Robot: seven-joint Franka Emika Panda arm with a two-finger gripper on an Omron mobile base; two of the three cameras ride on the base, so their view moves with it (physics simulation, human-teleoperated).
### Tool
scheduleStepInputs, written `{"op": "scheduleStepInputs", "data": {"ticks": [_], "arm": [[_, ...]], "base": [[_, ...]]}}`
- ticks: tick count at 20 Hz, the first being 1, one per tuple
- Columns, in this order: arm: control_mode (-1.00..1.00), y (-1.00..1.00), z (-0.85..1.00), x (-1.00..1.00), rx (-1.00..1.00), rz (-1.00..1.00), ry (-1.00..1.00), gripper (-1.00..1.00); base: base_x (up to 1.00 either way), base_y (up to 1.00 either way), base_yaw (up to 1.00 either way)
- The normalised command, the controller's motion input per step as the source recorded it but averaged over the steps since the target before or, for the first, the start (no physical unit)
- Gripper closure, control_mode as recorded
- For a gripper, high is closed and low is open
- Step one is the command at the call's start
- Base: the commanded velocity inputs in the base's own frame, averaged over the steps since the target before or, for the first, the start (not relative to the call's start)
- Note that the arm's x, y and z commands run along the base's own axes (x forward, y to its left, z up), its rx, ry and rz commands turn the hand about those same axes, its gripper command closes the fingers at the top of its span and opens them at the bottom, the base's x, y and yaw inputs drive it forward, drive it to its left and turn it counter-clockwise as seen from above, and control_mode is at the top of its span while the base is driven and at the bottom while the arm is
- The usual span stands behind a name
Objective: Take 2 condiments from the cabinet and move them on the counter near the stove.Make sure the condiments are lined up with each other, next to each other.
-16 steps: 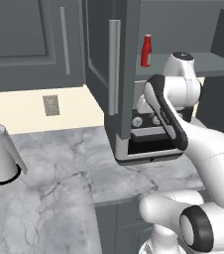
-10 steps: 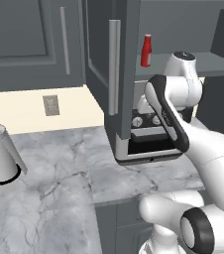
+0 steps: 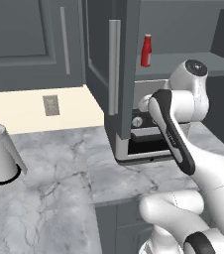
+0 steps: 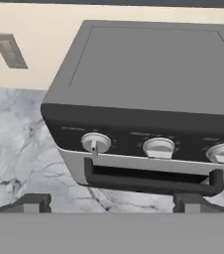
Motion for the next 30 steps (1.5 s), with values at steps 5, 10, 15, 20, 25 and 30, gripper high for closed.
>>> {"op": "scheduleStepInputs", "data": {"ticks": [5,10,15,20,25,30], "arm": [[-1.0,0.0,0.29,0.0,0.0,0.05,-0.32,-1.0],[-1.0,0.0,0.44,-0.02,0.0,0.01,-0.17,-1.0],[-1.0,0.0,0.47,0.0,0.0,0.0,-0.03,-1.0],[-1.0,-0.08,0.37,0.01,0.0,0.0,0.0,-1.0],[-1.0,-0.18,0.28,0.15,0.0,0.0,0.0,-1.0],[-1.0,-0.15,0.14,0.51,0.0,-0.04,0.01,-1.0]], "base": [[0.0,0.0,0.0],[0.0,0.0,0.0],[0.0,0.0,0.0],[0.0,0.0,0.0],[0.0,0.0,0.0],[0.0,0.0,0.0]]}}
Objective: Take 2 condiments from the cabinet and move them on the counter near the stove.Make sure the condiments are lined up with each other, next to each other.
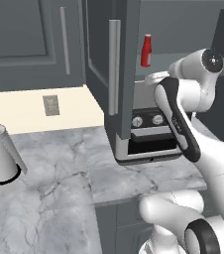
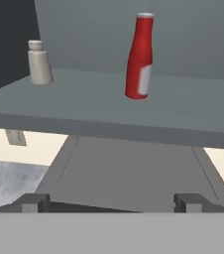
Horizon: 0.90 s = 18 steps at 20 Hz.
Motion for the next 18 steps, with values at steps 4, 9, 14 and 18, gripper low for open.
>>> {"op": "scheduleStepInputs", "data": {"ticks": [4,9,14,18], "arm": [[-1.0,-0.14,0.04,0.58,0.0,-0.06,0.06,-1.0],[-1.0,-0.11,0.01,0.57,0.0,-0.03,0.08,-1.0],[-1.0,0.0,0.05,0.5,0.0,0.0,0.0,-1.0],[-1.0,0.0,0.08,0.28,0.0,0.0,-0.04,-1.0]], "base": [[0.0,0.0,0.0],[0.0,0.0,0.0],[0.0,0.0,0.0],[0.0,0.0,0.0]]}}
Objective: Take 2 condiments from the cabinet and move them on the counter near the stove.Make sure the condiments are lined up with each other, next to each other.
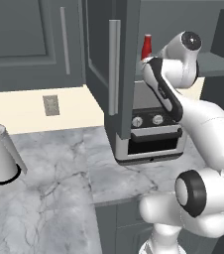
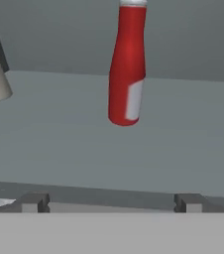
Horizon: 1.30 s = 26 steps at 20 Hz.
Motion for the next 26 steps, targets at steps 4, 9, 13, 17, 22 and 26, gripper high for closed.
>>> {"op": "scheduleStepInputs", "data": {"ticks": [4,9,13,17,22,26], "arm": [[-1.0,0.0,0.09,0.3,0.0,0.0,-0.03,-1.0],[-1.0,0.0,0.05,0.34,0.0,0.0,0.0,-1.0],[-1.0,0.0,0.02,0.32,0.0,0.0,0.0,-1.0],[-1.0,0.0,0.0,0.45,0.0,0.0,0.0,-1.0],[-1.0,-0.02,0.0,0.42,0.0,-0.01,0.0,-1.0],[-1.0,-0.07,0.0,0.35,0.0,-0.01,0.0,-1.0]], "base": [[0.0,0.0,0.0],[0.0,0.0,0.0],[0.0,0.0,0.0],[0.0,0.0,0.0],[0.0,0.0,0.0],[0.0,0.0,0.0]]}}
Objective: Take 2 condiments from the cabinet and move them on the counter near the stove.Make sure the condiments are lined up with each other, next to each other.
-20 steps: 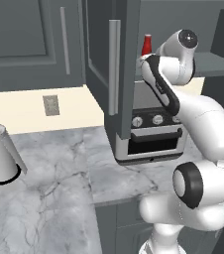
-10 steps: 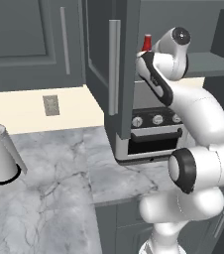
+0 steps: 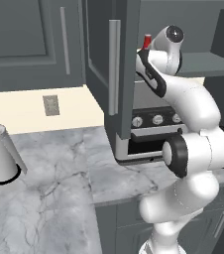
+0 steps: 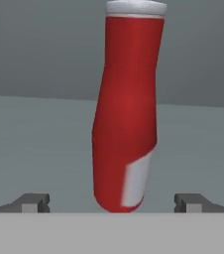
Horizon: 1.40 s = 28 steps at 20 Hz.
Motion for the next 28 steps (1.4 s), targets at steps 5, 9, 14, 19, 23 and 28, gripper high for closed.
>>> {"op": "scheduleStepInputs", "data": {"ticks": [5,9,14,19,23,28], "arm": [[-1.0,-0.03,0.0,0.31,0.0,-0.01,0.0,-1.0],[-1.0,0.0,0.0,0.28,0.0,-0.01,0.0,-1.0],[-1.0,0.0,0.0,0.16,0.0,-0.01,0.0,-1.0],[-1.0,0.0,0.0,0.0,0.0,0.0,0.0,-1.0],[-1.0,0.0,0.0,0.0,0.0,0.0,0.0,1.0],[-1.0,0.0,0.0,0.0,0.0,0.0,0.0,1.0]], "base": [[0.0,0.0,0.0],[0.0,0.0,0.0],[0.0,0.0,0.0],[0.0,0.0,0.0],[0.0,0.0,0.0],[0.0,0.0,0.0]]}}
